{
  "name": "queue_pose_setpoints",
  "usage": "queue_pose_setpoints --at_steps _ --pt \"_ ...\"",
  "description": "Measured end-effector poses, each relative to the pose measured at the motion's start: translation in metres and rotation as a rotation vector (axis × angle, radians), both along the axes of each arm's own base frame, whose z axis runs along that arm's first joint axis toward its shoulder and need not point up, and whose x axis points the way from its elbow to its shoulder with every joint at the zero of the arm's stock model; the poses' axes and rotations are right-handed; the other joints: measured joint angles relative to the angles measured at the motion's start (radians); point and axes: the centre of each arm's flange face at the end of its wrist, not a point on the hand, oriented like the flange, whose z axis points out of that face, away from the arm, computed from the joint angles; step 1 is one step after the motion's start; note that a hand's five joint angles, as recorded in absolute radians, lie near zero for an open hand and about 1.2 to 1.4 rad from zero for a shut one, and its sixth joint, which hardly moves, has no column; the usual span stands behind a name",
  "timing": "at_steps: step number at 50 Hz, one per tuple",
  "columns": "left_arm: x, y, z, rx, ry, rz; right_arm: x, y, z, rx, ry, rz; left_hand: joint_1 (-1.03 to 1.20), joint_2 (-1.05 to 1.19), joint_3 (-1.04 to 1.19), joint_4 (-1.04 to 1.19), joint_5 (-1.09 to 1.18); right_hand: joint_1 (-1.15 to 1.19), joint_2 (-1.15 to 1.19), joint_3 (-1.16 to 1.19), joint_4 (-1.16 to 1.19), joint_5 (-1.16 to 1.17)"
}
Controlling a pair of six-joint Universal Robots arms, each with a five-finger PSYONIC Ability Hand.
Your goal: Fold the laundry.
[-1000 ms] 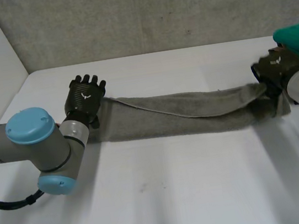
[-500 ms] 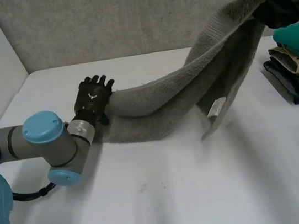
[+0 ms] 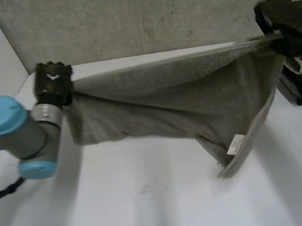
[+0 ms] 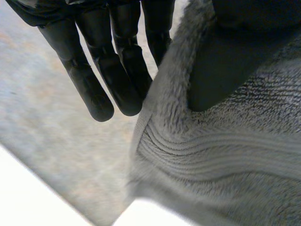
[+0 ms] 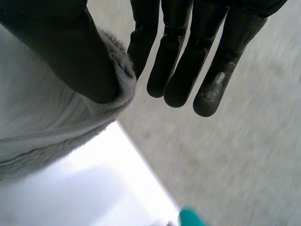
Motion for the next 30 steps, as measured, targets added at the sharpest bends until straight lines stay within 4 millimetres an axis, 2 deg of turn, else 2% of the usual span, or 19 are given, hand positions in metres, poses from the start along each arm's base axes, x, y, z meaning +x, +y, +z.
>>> queue_pose_setpoints --at_steps 1,2,4,5,9,11,14,16,18,20,22,23,26,27,28,29,30 --pt "0.0 0.0 0.0 0.0 0.0 0.0 0.0 0.0 0.0 0.0 0.0 0.0 0.0 0.0 0.0 0.0 0.0 0.0 0.0 0.0 0.0 0.0" --pt "0.008 0.011 0.013 -0.015 -0.022 0.004 -0.006 -0.013 -0.015 0.057 0.021 -0.03 0.0 0.001 0.0 0.0 0.0 0.0 0.0 0.0 0.0 0.0" --pt "0.013 0.023 0.023 -0.025 -0.042 -0.003 -0.009 -0.021 -0.026 0.101 0.043 -0.048 0.0 0.002 0.0 0.0 0.0 0.0 0.0 0.0 0.0 0.0" --pt "0.016 0.036 0.032 -0.033 -0.062 -0.017 -0.01 -0.026 -0.036 0.137 0.066 -0.062 0.0 0.002 0.0 0.0 0.0 0.0 0.0 0.0 0.0 0.0" --pt "0.02 0.065 0.044 -0.03 -0.103 -0.055 -0.011 -0.037 -0.06 0.211 0.134 -0.089 0.0 0.002 0.0 0.0 0.0 0.0 0.0 0.0 0.0 0.0" --pt "0.022 0.077 0.044 -0.007 -0.124 -0.073 -0.008 -0.046 -0.079 0.257 0.197 -0.106 0.0 0.002 0.0 0.0 0.0 0.0 0.0 0.0 0.0 0.0" --pt "0.022 0.078 0.033 0.051 -0.162 -0.082 -0.002 -0.057 -0.096 0.28 0.249 -0.119 0.0 0.002 0.0 0.0 0.0 0.0 0.0 0.0 0.0 0.0" --pt "0.02 0.072 0.024 0.084 -0.191 -0.082 0.007 -0.067 -0.107 0.273 0.274 -0.124 0.0 0.002 0.0 0.0 0.0 0.0 0.0 0.0 0.0 0.0" --pt "0.017 0.056 0.012 0.103 -0.241 -0.076 0.02 -0.081 -0.113 0.223 0.281 -0.129 0.0 0.002 0.001 0.0 0.0 0.0 0.0 0.0 0.0 0.0" --pt "0.015 0.044 0.008 0.094 -0.271 -0.07 0.027 -0.09 -0.112 0.175 0.273 -0.135 0.0 0.003 0.002 0.001 0.0 0.0 0.0 0.0 0.0 0.0" --pt "0.009 0.019 0.007 0.042 -0.324 -0.051 0.038 -0.106 -0.105 0.069 0.242 -0.149 0.0 0.004 0.004 0.002 0.0 0.0 0.0 0.0 0.0 0.0" --pt "0.006 0.007 0.011 0.006 -0.341 -0.04 0.046 -0.118 -0.095 -0.034 0.205 -0.163 0.0 0.004 0.004 0.003 0.0 0.0 0.0 0.0 0.0 0.0" --pt "-0.002 -0.028 0.039 -0.175 -0.347 0.008 0.058 -0.141 -0.062 -0.284 0.104 -0.197 0.0 0.004 0.005 0.004 0.0 0.0 0.0 0.002 0.0 0.0" --pt "-0.002 -0.028 0.039 -0.175 -0.347 0.008 0.058 -0.141 -0.062 -0.284 0.104 -0.197 0.0 0.004 0.005 0.004 0.0 0.0 0.0 0.002 0.0 0.0" --pt "-0.004 -0.035 0.049 -0.229 -0.338 0.022 0.059 -0.146 -0.052 -0.35 0.076 -0.205 0.0 0.004 0.005 0.004 0.0 0.0 0.0 0.002 0.0 0.0" --pt "-0.008 -0.054 0.088 -0.421 -0.266 0.063 0.064 -0.155 -0.019 -0.556 -0.013 -0.224 0.0 0.004 0.005 0.004 0.0 0.037 0.0 0.004 0.001 0.017" --pt "-0.009 -0.055 0.095 -0.454 -0.249 0.068 0.064 -0.156 -0.014 -0.586 -0.026 -0.226 0.0 0.004 0.005 0.004 0.0 0.037 0.0 0.004 0.001 0.017"
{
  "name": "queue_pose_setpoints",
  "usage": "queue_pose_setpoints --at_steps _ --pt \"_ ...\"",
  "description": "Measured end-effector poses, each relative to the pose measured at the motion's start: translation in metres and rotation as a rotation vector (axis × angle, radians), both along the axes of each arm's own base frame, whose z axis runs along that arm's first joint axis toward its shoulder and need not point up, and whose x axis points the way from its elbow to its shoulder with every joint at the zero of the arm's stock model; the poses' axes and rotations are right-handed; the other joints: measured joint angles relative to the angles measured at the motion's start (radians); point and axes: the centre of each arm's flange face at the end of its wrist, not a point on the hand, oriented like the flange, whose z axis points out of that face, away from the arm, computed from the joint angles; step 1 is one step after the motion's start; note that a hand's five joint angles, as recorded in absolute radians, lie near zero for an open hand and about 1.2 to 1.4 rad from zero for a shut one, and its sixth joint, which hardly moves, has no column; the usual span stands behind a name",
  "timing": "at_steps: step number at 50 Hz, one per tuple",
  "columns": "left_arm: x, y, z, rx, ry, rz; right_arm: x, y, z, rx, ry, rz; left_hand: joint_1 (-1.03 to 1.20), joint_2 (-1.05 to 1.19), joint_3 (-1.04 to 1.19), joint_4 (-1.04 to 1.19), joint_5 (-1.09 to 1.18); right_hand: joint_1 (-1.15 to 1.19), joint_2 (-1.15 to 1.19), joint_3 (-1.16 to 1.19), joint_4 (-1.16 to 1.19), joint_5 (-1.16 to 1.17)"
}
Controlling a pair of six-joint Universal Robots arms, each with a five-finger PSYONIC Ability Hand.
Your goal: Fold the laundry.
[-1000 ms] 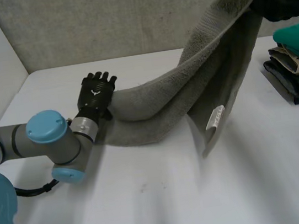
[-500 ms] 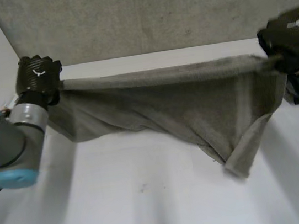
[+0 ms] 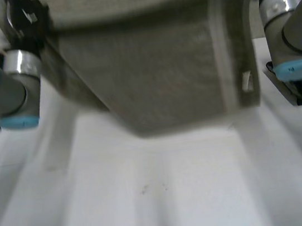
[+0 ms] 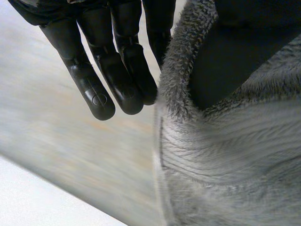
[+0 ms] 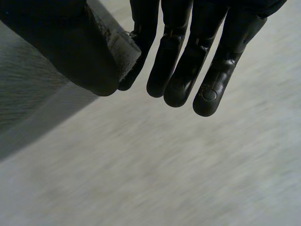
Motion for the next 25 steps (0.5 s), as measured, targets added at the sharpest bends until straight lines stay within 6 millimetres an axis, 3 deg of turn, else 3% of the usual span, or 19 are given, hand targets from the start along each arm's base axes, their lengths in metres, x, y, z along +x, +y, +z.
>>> queue_pose_setpoints --at_steps 2,6,10,12,16,17,19,23,25 --pt "0.0 -0.004 0.034 -0.151 0.091 -0.025 0.001 -0.001 0.021 -0.123 -0.034 0.009 0.0 0.0 0.0 0.0 0.0 0.0 0.0 0.0 0.002 0.002" --pt "0.006 0.002 0.064 -0.255 0.2 -0.054 0.003 0.001 0.033 -0.194 -0.046 0.03 0.0 0.0 0.0 0.0 0.0 0.0 0.0 0.0 0.003 0.002" --pt "0.012 0.01 0.064 -0.23 0.244 -0.056 0.005 0.002 0.029 -0.181 -0.034 0.047 0.0 0.0 0.0 0.0 0.0 0.0 0.0 0.0 0.003 0.002" --pt "0.014 0.014 0.052 -0.177 0.244 -0.049 0.006 0.004 0.017 -0.135 -0.013 0.062 0.0 0.0 0.0 0.0 0.0 0.0 0.0 0.0 0.003 0.002" --pt "0.017 0.024 0.008 -0.029 0.212 -0.029 0.009 0.007 -0.015 -0.019 0.037 0.1 0.0 0.0 0.0 0.0 0.0 0.0 0.0 0.0 0.003 0.002" --pt "0.019 0.031 -0.015 0.044 0.193 -0.018 0.01 0.01 -0.035 0.055 0.065 0.12 0.0 0.0 0.001 0.001 0.0 0.0 0.0 0.0 0.003 0.002" --pt "0.02 0.036 -0.031 0.095 0.178 -0.01 0.01 0.013 -0.046 0.098 0.079 0.13 0.0 0.001 0.001 0.001 0.0 0.0 0.0 0.0 0.003 0.002" --pt "0.026 0.062 -0.092 0.288 0.109 0.015 0.006 0.028 -0.097 0.297 0.138 0.155 0.0 0.001 0.001 0.001 0.0 0.0 0.0 0.0 0.003 0.002" --pt "0.028 0.075 -0.113 0.356 0.077 0.023 0.003 0.037 -0.12 0.399 0.166 0.16 0.0 0.001 0.001 0.001 0.0 0.0 0.0 0.0 0.003 0.002"
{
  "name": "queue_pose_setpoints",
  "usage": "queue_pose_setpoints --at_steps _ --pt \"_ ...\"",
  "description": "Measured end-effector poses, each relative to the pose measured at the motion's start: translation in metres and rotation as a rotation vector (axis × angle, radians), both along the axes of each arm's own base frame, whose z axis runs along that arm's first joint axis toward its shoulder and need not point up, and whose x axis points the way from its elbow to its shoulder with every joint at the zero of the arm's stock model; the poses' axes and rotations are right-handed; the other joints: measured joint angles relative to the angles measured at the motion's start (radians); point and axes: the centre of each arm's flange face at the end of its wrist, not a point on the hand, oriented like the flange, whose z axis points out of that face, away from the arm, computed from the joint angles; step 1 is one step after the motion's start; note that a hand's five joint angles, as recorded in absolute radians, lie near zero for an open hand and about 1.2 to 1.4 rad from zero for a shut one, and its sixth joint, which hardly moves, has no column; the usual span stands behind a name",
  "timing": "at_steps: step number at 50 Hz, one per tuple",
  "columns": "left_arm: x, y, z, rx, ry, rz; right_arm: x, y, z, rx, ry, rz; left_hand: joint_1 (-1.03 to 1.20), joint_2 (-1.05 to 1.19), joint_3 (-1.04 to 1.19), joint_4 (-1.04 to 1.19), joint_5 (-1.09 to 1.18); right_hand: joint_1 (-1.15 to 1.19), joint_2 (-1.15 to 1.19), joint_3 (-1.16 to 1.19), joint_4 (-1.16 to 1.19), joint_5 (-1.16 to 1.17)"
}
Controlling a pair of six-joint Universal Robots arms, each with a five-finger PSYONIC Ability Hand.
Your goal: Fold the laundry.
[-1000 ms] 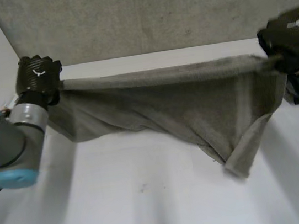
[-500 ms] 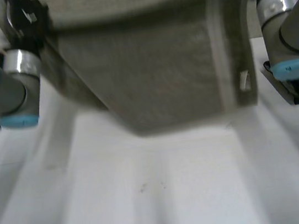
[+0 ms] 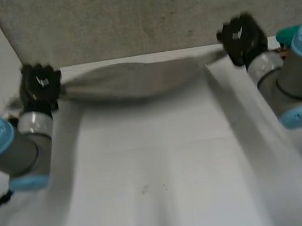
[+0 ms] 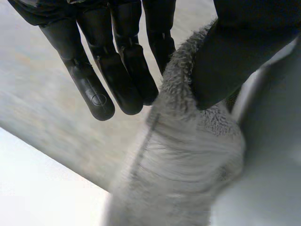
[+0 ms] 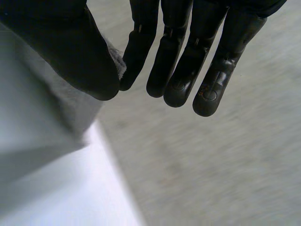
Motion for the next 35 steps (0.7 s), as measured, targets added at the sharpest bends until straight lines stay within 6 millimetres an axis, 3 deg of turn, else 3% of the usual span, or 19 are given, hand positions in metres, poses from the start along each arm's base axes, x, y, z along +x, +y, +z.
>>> queue_pose_setpoints --at_steps 5,9,11,13,17,21,22,24,31,34,35 --pt "0.004 0.028 -0.037 0.125 -0.086 -0.005 -0.01 0.024 -0.036 0.206 0.073 -0.004 0.0 0.0 0.0 0.0 0.0 0.0 0.0 0.0 0.0 0.0" --pt "0.007 0.047 -0.054 0.199 -0.16 -0.006 -0.019 0.046 -0.053 0.365 0.131 -0.009 0.0 0.0 0.0 0.0 0.0 0.0 0.0 0.0 0.0 0.0" --pt "0.008 0.052 -0.056 0.219 -0.181 -0.006 -0.021 0.051 -0.055 0.398 0.144 -0.01 0.0 0.0 0.0 0.0 0.0 0.0 0.0 0.0 0.0 0.0" --pt "0.014 0.068 -0.057 0.284 -0.239 -0.003 -0.03 0.076 -0.055 0.527 0.2 -0.013 0.0 0.0 0.0 0.0 0.0 0.0 0.0 0.0 0.0 0.0" --pt "0.023 0.081 -0.052 0.357 -0.271 0.005 -0.045 0.1 -0.047 0.638 0.252 -0.024 -0.003 -0.001 -0.001 -0.001 -0.001 0.0 0.0 0.0 0.0 0.0" --pt "0.03 0.084 -0.049 0.404 -0.276 0.019 -0.056 0.112 -0.043 0.685 0.266 -0.043 -0.187 -0.206 -0.186 -0.193 -0.147 0.0 0.0 0.0 0.0 0.0" --pt "0.033 0.083 -0.049 0.412 -0.274 0.026 -0.059 0.113 -0.043 0.685 0.264 -0.05 -0.515 -0.505 -0.497 -0.514 -0.452 0.0 0.0 0.0 0.0 0.0" --pt "0.035 0.081 -0.048 0.416 -0.27 0.036 -0.062 0.112 -0.044 0.673 0.257 -0.06 -0.564 -0.59 -0.583 -0.597 -0.537 0.0 0.0 0.0 0.0 0.0" --pt "0.046 0.066 -0.051 0.395 -0.241 0.074 -0.068 0.093 -0.048 0.549 0.168 -0.112 -0.558 -0.595 -0.592 -0.606 -0.546 0.0 0.0 0.0 0.0 0.0" --pt "0.047 0.062 -0.05 0.384 -0.225 0.074 -0.067 0.086 -0.048 0.512 0.12 -0.12 -0.462 -0.515 -0.513 -0.522 -0.459 -0.255 -0.292 -0.292 -0.274 -0.254" --pt "0.047 0.061 -0.05 0.381 -0.218 0.071 -0.067 0.084 -0.047 0.503 0.102 -0.123 -0.398 -0.452 -0.45 -0.465 -0.404 -0.427 -0.488 -0.489 -0.493 -0.469"
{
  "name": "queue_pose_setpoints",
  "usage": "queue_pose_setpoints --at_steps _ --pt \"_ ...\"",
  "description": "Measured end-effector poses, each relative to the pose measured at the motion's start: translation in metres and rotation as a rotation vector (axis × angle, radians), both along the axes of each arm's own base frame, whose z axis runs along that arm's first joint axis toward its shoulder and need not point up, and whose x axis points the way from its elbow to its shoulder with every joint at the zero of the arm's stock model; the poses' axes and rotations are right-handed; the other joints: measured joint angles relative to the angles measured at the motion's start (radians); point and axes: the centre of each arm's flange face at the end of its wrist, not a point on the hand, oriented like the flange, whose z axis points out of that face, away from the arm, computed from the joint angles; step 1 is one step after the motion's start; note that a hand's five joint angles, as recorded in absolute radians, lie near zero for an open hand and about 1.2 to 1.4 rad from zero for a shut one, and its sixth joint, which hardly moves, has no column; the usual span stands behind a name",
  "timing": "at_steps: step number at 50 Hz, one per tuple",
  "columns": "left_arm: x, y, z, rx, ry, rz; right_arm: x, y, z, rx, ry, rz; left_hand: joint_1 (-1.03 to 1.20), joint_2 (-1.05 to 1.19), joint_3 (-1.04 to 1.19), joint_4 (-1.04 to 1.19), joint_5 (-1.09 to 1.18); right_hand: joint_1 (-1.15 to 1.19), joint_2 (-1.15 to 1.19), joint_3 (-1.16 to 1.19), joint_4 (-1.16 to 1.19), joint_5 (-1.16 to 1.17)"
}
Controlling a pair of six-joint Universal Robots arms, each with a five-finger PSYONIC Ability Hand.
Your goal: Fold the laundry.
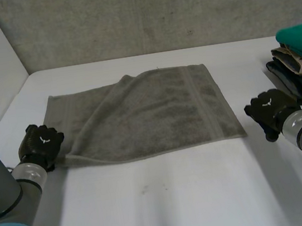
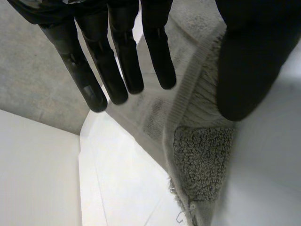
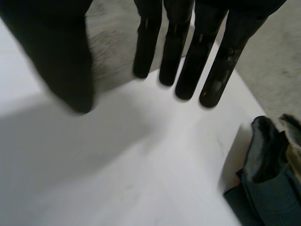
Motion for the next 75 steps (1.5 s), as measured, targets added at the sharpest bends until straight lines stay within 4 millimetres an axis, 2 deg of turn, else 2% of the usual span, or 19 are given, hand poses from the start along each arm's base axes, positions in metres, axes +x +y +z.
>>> queue_pose_setpoints --at_steps 1,6,10,11,13,20,25,29,31,32,34,39,47,55,62,69,72,73,75 --pt "-0.001 -0.001 0.001 -0.004 0.012 -0.005 0.001 -0.002 0.001 -0.013 -0.023 -0.008 0.013 0.012 0.012 0.012 0.012 -0.119 -0.16 -0.166 -0.157 -0.156" --pt "-0.007 -0.004 0.005 -0.011 0.064 -0.036 0.004 -0.009 0.006 -0.032 -0.119 -0.035 0.1 0.114 0.115 0.12 0.115 -0.258 -0.311 -0.345 -0.35 -0.34" --pt "-0.01 -0.006 0.006 -0.01 0.087 -0.052 0.005 -0.011 0.008 -0.025 -0.17 -0.052 0.184 0.19 0.19 0.198 0.192 -0.258 -0.311 -0.348 -0.353 -0.343" --pt "-0.011 -0.008 0.005 -0.006 0.093 -0.058 0.006 -0.012 0.008 -0.018 -0.191 -0.058 0.315 0.32 0.31 0.321 0.315 -0.258 -0.311 -0.348 -0.353 -0.343" --pt "-0.011 -0.01 0.003 -0.001 0.095 -0.06 0.007 -0.012 0.008 -0.009 -0.206 -0.062 0.386 0.399 0.397 0.409 0.4 -0.258 -0.311 -0.348 -0.353 -0.343" --pt "-0.011 -0.016 0.003 -0.007 0.093 -0.055 0.012 -0.009 0.0 0.027 -0.223 -0.057 0.386 0.447 0.445 0.46 0.417 -0.258 -0.311 -0.348 -0.353 -0.359" --pt "-0.013 -0.016 0.016 -0.033 0.094 -0.058 0.024 -0.002 -0.003 0.053 -0.255 -0.037 0.386 0.447 0.445 0.46 0.417 -0.258 -0.311 -0.348 -0.353 -0.362" --pt "-0.022 -0.004 0.042 -0.055 0.1 -0.089 0.043 0.01 0.001 0.092 -0.359 -0.02 0.386 0.447 0.445 0.46 0.417 -0.264 -0.311 -0.354 -0.36 -0.366" --pt "-0.023 -0.003 0.045 -0.057 0.1 -0.094 0.045 0.012 0.002 0.098 -0.374 -0.018 0.386 0.447 0.445 0.46 0.417 -0.27 -0.311 -0.358 -0.364 -0.369" --pt "-0.03 0.006 0.06 -0.063 0.103 -0.119 0.048 0.013 0.003 0.104 -0.39 -0.017 0.386 0.447 0.445 0.46 0.417 -0.283 -0.311 -0.371 -0.376 -0.376" --pt "-0.038 0.017 0.077 -0.071 0.11 -0.148 0.071 0.027 0.011 0.159 -0.532 0.003 0.386 0.447 0.445 0.46 0.417 -0.322 -0.359 -0.419 -0.409 -0.409" --pt "-0.048 0.03 0.109 -0.093 0.145 -0.184 0.1 0.046 0.025 0.217 -0.682 0.05 0.386 0.449 0.445 0.46 0.417 -0.347 -0.42 -0.459 -0.438 -0.439" --pt "-0.057 0.037 0.153 -0.153 0.241 -0.212 0.15 0.068 0.036 0.362 -0.922 0.106 0.386 0.45 0.448 0.46 0.417 -0.363 -0.442 -0.475 -0.453 -0.454" --pt "-0.07 0.043 0.182 -0.218 0.296 -0.233 0.188 0.079 0.017 0.505 -1.055 0.11 0.386 0.45 0.448 0.46 0.417 -0.363 -0.442 -0.475 -0.453 -0.454" --pt "-0.08 0.049 0.194 -0.252 0.314 -0.242 0.205 0.077 -0.005 0.547 -1.081 0.103 0.386 0.45 0.448 0.46 0.417 -0.363 -0.442 -0.475 -0.453 -0.454" --pt "-0.084 0.053 0.199 -0.263 0.332 -0.253 0.207 0.067 -0.026 0.495 -1.074 0.051 0.386 0.45 0.448 0.46 0.417 -0.272 -0.343 -0.352 -0.36 -0.352" --pt "-0.085 0.054 0.204 -0.27 0.364 -0.257 0.198 0.052 -0.041 0.402 -1.023 -0.006 0.386 0.45 0.448 0.46 0.417 -0.262 -0.333 -0.341 -0.35 -0.342" --pt "-0.085 0.055 0.206 -0.273 0.372 -0.257 0.195 0.048 -0.043 0.377 -1.002 -0.017 0.386 0.45 0.448 0.46 0.417 -0.118 -0.16 -0.177 -0.18 -0.191" --pt "-0.084 0.056 0.212 -0.283 0.393 -0.257 0.185 0.036 -0.048 0.323 -0.945 -0.041 0.386 0.45 0.448 0.46 0.417 -0.033 -0.056 -0.076 -0.081 -0.095"
